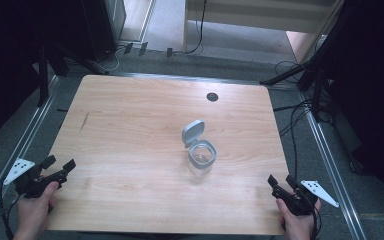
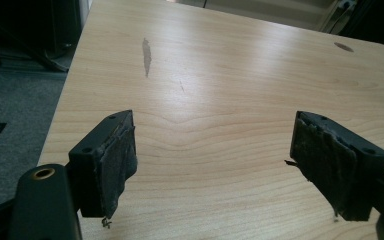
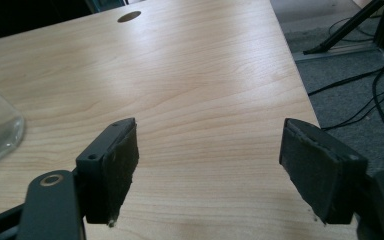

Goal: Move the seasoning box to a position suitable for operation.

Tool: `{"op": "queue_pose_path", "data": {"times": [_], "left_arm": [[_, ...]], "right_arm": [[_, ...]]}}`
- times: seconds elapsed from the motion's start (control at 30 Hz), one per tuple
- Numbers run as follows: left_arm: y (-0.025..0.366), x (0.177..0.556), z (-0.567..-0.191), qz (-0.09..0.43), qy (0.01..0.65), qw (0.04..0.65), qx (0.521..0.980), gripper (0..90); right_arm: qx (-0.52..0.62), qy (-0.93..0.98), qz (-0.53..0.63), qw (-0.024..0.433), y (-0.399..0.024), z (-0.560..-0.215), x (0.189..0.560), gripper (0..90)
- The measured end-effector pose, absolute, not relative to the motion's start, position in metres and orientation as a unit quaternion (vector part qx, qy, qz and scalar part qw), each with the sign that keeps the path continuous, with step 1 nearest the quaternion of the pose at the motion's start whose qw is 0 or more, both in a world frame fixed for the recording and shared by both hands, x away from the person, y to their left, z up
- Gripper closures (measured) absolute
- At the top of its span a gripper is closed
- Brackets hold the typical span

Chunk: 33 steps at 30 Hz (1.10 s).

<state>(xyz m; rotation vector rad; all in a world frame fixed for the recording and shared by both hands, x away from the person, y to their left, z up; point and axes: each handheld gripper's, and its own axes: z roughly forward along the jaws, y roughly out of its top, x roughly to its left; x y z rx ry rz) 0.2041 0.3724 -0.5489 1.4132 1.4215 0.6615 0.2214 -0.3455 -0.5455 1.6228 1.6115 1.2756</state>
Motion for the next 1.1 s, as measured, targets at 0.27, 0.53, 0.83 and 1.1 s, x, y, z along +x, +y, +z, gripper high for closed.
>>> {"op": "queue_pose_path", "data": {"times": [0.27, 0.53, 0.83, 1.1], "left_arm": [[0.358, 0.203, -0.547, 0.292, 0.584, 0.455, 0.606, 39.4], [0.335, 0.208, -0.542, 0.267, 0.576, 0.468, 0.615, 62.4], [0.289, 0.225, -0.533, 0.231, 0.541, 0.476, 0.654, 72.7], [0.244, 0.243, -0.524, 0.195, 0.507, 0.49, 0.681, 84.2]], "right_arm": [[0.585, 0.603, 0.462, 0.284, -0.338, -0.544, 0.219, 56.8], [0.566, 0.616, 0.46, 0.297, -0.329, -0.537, 0.221, 77.3], [0.535, 0.648, 0.467, 0.275, -0.297, -0.521, 0.235, 82.1], [0.511, 0.667, 0.478, 0.255, -0.255, -0.507, 0.253, 89.6]]}}
